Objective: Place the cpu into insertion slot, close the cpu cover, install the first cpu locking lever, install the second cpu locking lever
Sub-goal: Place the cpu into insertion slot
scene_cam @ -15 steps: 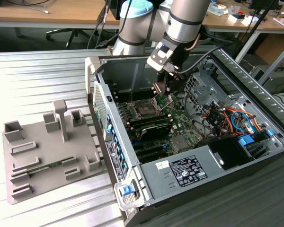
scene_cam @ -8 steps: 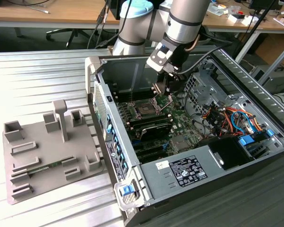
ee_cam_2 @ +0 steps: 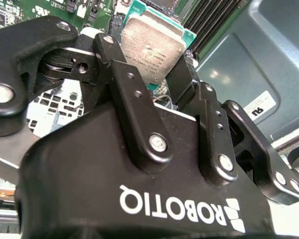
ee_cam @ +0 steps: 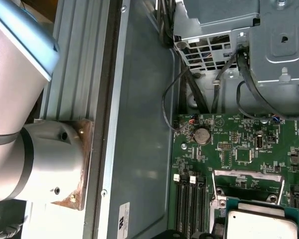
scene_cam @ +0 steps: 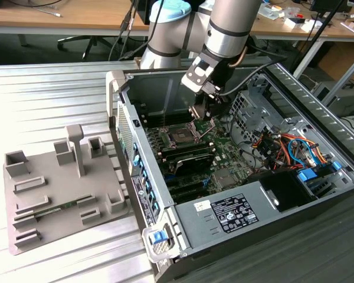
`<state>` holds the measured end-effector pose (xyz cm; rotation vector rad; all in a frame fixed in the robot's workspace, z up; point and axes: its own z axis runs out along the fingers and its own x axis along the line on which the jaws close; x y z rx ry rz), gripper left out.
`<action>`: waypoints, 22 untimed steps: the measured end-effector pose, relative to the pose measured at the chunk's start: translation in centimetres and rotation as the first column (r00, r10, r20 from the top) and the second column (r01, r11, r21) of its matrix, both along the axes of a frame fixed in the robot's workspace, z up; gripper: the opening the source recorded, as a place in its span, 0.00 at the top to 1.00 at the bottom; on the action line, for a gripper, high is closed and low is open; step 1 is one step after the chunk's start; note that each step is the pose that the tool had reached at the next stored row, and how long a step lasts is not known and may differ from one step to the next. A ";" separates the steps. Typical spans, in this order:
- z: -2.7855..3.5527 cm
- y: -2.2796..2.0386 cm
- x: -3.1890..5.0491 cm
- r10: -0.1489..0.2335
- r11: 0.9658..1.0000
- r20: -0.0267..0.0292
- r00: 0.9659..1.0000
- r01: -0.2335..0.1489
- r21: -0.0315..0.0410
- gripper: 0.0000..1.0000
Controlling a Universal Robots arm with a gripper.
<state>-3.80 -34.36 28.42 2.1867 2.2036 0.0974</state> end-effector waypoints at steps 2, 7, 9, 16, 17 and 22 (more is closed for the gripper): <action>-0.04 0.00 0.00 0.000 1.000 0.000 1.000 0.000 0.000 0.45; -0.15 0.00 -0.01 0.000 1.000 0.000 1.000 0.000 0.000 0.45; -0.19 0.00 -0.02 0.000 1.000 0.000 1.000 0.000 0.000 0.45; -0.31 0.00 -0.03 0.000 1.000 0.000 1.000 0.000 0.000 0.45; -0.33 0.00 -0.03 0.000 1.000 0.000 1.000 0.000 0.000 0.45; -0.42 0.00 -0.03 0.000 1.000 0.000 1.000 0.000 0.000 0.45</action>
